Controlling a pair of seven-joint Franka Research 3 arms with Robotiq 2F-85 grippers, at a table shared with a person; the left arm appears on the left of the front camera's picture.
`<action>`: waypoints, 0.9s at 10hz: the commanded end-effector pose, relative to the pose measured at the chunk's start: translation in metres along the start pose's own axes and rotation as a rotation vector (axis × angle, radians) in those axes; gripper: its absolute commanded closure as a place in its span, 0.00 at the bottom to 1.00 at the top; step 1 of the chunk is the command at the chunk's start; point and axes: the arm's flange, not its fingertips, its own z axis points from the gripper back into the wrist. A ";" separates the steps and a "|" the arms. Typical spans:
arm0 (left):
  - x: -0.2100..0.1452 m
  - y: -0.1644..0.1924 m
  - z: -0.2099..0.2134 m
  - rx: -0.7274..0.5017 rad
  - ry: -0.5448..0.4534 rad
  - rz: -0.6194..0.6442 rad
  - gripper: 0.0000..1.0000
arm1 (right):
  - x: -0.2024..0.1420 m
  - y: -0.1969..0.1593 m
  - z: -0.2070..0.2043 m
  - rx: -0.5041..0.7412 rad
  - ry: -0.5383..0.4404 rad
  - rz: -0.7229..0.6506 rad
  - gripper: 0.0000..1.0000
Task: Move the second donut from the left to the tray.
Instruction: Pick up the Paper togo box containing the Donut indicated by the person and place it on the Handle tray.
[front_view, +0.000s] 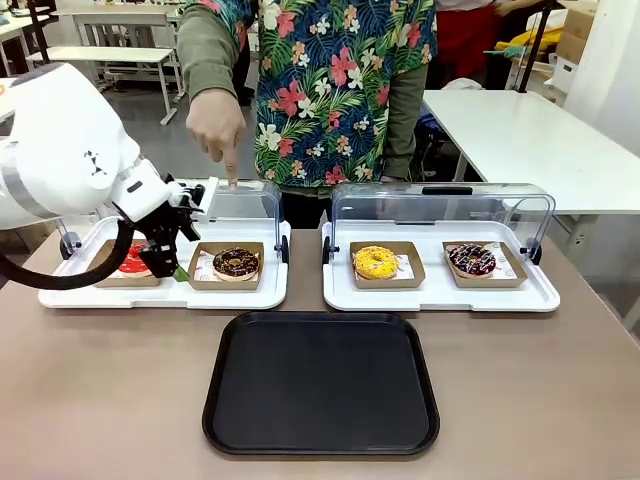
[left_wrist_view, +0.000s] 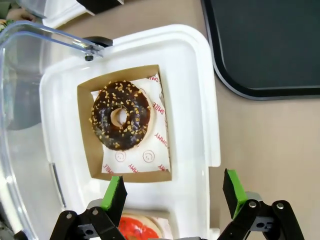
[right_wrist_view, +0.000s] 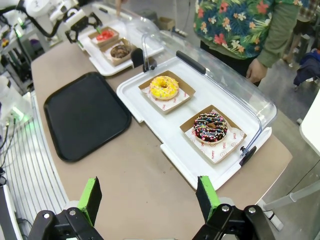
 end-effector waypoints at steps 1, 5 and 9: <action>0.004 0.004 -0.015 0.032 0.009 -0.015 0.00 | 0.002 -0.002 0.001 0.002 -0.028 0.025 0.00; 0.000 0.015 -0.044 0.002 0.037 -0.005 0.00 | 0.002 -0.002 0.001 0.002 -0.028 0.025 0.00; -0.006 0.024 -0.062 0.042 0.084 -0.002 0.00 | 0.002 -0.002 0.001 0.002 -0.028 0.025 0.00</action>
